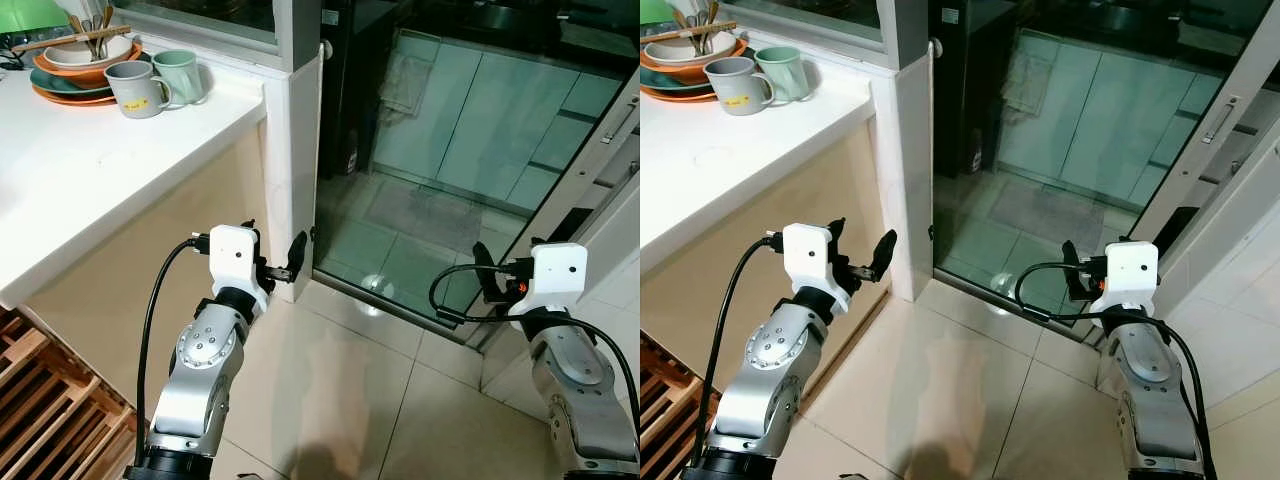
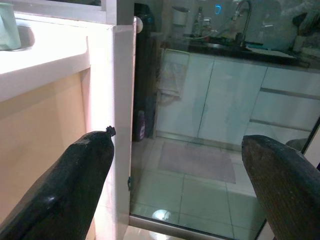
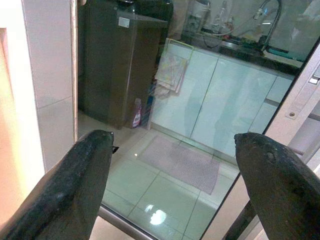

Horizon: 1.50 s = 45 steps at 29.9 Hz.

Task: Restocking fridge

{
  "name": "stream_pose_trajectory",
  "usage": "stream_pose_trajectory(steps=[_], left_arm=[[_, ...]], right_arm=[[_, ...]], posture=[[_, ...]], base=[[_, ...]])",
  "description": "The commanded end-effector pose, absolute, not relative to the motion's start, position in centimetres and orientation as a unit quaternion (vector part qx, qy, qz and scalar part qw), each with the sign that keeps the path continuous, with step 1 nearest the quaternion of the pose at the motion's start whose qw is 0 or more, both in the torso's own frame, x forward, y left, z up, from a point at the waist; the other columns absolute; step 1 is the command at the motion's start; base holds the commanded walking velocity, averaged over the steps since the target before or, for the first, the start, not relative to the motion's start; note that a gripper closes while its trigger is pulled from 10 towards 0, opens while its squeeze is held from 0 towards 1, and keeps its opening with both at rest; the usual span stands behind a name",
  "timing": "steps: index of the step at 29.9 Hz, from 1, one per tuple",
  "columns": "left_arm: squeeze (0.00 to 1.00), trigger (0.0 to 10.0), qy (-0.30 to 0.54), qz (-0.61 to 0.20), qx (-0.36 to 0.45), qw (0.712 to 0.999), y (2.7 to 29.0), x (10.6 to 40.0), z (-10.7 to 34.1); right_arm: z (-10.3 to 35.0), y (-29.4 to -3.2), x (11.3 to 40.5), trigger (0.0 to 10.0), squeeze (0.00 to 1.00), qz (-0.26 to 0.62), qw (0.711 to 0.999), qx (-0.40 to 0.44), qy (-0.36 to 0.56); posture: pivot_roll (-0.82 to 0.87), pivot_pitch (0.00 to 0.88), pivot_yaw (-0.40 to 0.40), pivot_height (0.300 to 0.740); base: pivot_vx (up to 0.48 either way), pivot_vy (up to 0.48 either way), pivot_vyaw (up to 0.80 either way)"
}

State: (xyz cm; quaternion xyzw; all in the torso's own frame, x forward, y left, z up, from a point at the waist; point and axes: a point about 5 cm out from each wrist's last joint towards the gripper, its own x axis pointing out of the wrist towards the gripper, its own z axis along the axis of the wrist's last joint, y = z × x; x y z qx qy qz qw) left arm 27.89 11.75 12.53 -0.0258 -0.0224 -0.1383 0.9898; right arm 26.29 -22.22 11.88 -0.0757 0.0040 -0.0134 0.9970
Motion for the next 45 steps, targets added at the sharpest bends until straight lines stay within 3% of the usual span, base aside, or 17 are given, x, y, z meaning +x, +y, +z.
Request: stream_pose_trajectory(steps=[1, 5, 6, 10, 14, 19, 23, 25, 26, 34, 35, 36, 37, 45], left_arm=[[0.0, 10.0, 0.08, -0.051, -0.109, 0.99, 15.7, 28.3, 9.5], [0.0, 10.0, 0.085, -0.058, -0.089, 0.991, 15.2, 28.5, 9.3], [0.0, 10.0, 0.082, -0.059, -0.076, 0.992, 15.2, 29.7, 9.5], [0.0, 10.0, 0.066, -0.068, -0.068, 0.993, 15.2, 31.4, 10.1], [0.0, 10.0, 0.066, -0.08, -0.061, 0.993, 15.0, 32.0, 10.4], [0.0, 10.0, 0.057, -0.073, -0.054, 0.994, 15.2, 32.7, 10.8], [0.0, 10.0, 0.042, -0.074, -0.029, 0.996, 16.3, 30.9, 10.6], [0.85, 10.0, 0.038, -0.08, -0.015, 0.996, 16.8, 29.2, 10.3], [1.0, 10.0, 0.029, -0.081, -0.015, 0.996, 16.6, 28.9, 10.5], [1.0, 10.0, -0.03, -0.095, -0.001, 0.995, 15.4, 29.6, 13.2], [0.0, 10.0, -0.027, -0.097, 0.008, 0.995, 15.3, 29.5, 13.1], [0.0, 10.0, -0.024, -0.096, 0.013, 0.995, 15.2, 29.5, 13.0], [0.0, 10.0, -0.021, -0.099, -0.001, 0.995, 15.0, 29.5, 12.9], [0.0, 10.0, -0.007, -0.094, -0.042, 0.995, 15.1, 30.1, 12.9]], right_arm=[[7.1, -16.4, 29.3, 10.0, 0.0, 0.021, 0.994, 0.021, 0.104], [7.1, -16.1, 29.6, 10.0, 0.0, 0.027, 0.994, 0.025, 0.103], [6.9, -16.8, 29.1, 10.0, 0.0, 0.001, 0.994, 0.036, 0.103], [6.9, -18.4, 28.3, 10.0, 0.0, -0.055, 0.991, 0.07, 0.094], [7.9, -18.1, 29.1, 10.0, 0.0, -0.03, 0.997, 0.025, 0.07], [8.0, -18.1, 29.5, 10.0, 0.0, -0.032, 0.997, 0.03, 0.058], [8.5, -19.9, 27.8, 10.0, 0.0, -0.072, 0.996, -0.034, 0.041], [9.4, -20.5, 26.6, 10.0, 1.0, -0.06, 0.995, -0.083, 0.012], [9.8, -20.8, 26.3, 10.0, 1.0, -0.06, 0.995, -0.08, 0.003], [10.0, -21.1, 26.5, 10.0, 1.0, -0.074, 0.994, -0.084, 0.0], [9.9, -21.0, 26.5, 10.0, 1.0, -0.071, 0.994, -0.084, 0.004], [9.8, -20.9, 26.6, 10.0, 1.0, -0.07, 0.994, -0.085, 0.006], [9.5, -20.5, 26.8, 10.0, 0.0, -0.067, 0.994, -0.08, 0.013], [8.9, -19.3, 27.3, 10.0, 0.0, -0.047, 0.998, -0.043, 0.028]], posture=[[0.02, 0.0, -0.004, 0.74], [0.01, 0.0, 0.006, 0.74], [-0.13, 0.0, 0.08, 0.74], [-0.13, 0.0, 0.089, 0.74], [-0.14, 0.0, 0.102, 0.74], [-0.15, 0.0, 0.103, 0.74], [-0.14, 0.0, 0.097, 0.74], [-0.14, 0.0, 0.09, 0.74], [-0.13, 0.0, 0.083, 0.74], [-0.13, 0.0, 0.067, 0.74], [-0.13, 0.0, 0.071, 0.74], [-0.13, 0.0, 0.071, 0.74], [-0.13, 0.0, 0.073, 0.74], [-0.14, 0.0, 0.087, 0.74]], base=[[0.0, 0.0, 0.0], [0.0, 0.0, 0.0], [0.0, 0.0, 0.0], [0.0, 0.0, 0.0], [0.0, 0.0, 0.0], [0.0, 0.0, 0.0], [0.0, 0.0, 0.0], [0.0, 0.0, 0.0], [0.0, 0.0, 0.0], [0.0, 0.0, 0.0], [0.0, 0.0, 0.0], [0.0, 0.0, 0.0], [0.0, 0.0, 0.0], [0.0, 0.0, 0.0]])
